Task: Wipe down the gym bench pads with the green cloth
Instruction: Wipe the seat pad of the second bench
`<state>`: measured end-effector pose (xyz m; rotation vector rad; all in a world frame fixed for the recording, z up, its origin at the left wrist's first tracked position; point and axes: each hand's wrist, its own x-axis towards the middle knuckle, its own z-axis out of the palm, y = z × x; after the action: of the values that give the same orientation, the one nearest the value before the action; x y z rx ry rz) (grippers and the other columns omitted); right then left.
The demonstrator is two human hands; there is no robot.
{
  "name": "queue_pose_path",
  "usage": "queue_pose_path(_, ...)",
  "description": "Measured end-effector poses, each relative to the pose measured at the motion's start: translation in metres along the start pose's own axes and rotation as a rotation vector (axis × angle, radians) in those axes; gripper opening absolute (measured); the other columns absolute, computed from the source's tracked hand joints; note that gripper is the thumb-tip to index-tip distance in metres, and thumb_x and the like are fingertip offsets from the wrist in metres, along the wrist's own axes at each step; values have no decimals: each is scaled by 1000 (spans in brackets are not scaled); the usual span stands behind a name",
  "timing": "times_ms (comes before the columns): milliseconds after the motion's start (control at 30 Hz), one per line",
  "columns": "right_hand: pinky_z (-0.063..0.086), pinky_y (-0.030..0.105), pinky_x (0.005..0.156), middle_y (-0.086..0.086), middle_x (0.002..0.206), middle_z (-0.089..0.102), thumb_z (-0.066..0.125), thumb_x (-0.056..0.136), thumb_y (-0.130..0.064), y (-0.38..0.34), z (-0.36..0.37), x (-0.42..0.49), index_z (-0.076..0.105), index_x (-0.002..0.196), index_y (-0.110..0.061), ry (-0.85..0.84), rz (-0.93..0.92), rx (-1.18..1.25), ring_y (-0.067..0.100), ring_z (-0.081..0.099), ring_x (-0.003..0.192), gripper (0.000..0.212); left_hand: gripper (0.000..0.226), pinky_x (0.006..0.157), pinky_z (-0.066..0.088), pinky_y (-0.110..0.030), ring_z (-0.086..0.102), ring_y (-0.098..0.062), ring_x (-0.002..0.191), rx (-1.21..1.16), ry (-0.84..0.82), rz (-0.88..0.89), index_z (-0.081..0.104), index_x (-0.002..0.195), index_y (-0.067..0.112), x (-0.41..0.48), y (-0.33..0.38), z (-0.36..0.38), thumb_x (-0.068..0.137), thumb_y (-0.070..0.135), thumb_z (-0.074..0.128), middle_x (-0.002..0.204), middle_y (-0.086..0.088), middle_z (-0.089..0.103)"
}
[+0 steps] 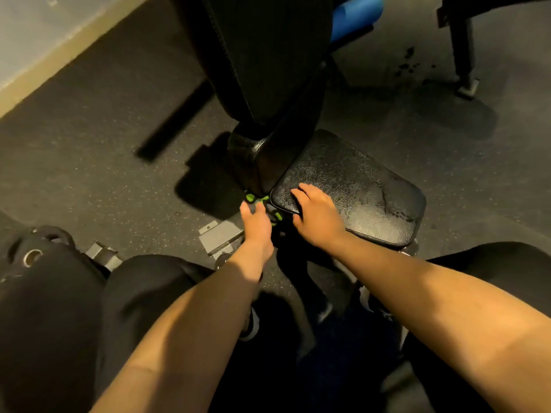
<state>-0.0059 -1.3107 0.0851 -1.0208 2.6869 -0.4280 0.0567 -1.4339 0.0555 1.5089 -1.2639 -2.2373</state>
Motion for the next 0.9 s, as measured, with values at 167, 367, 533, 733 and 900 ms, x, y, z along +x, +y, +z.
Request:
queue_pose_path(167, 10, 49, 124, 8, 163, 21, 55, 92, -13, 4, 12, -8, 27, 156, -12, -39, 28, 24, 27, 10, 153, 70, 44, 102, 49, -46, 59, -30, 123, -94, -70, -142, 39, 148, 25, 17, 5, 15, 104, 30, 40, 139, -8, 58)
queue_pose_path(367, 6, 47, 123, 7, 164, 19, 55, 91, -8, 3, 12, -8, 25, 156, -14, -40, 37, 25, 26, 7, 153, 72, 34, 103, 47, -48, 59, -30, 121, 25, -85, -93, 44, 132, 24, 21, -1, 17, 100, 36, 46, 137, -13, 59)
queue_pose_path(533, 8, 47, 123, 7, 163, 20, 56, 90, -8, -3, 13, -7, 26, 155, -14, -27, 60, -16, 26, 8, 153, 72, 11, 82, 53, -35, 56, -19, 98, 34, -57, -39, 38, 100, 24, 0, -14, 14, 107, 33, 37, 118, -9, 55)
queue_pose_path(733, 8, 42, 123, 1, 165, 20, 55, 89, -8, 4, 3, -20, 28, 156, -20, -62, 58, 13, 22, 9, 153, 73, 24, 94, 55, -41, 61, -23, 113, 88, -168, -102, 42, 107, 27, -21, -44, 15, 96, 47, 49, 123, -9, 58)
queue_pose_path(900, 30, 45, 109, 4, 149, 43, 56, 87, -29, 30, -5, -43, 46, 146, -25, 56, 152, -106, 26, 34, 141, 60, 33, 96, 52, -44, 58, -29, 116, -74, 89, -58, 31, 134, 18, -1, -19, 22, 107, 36, 36, 137, -14, 48)
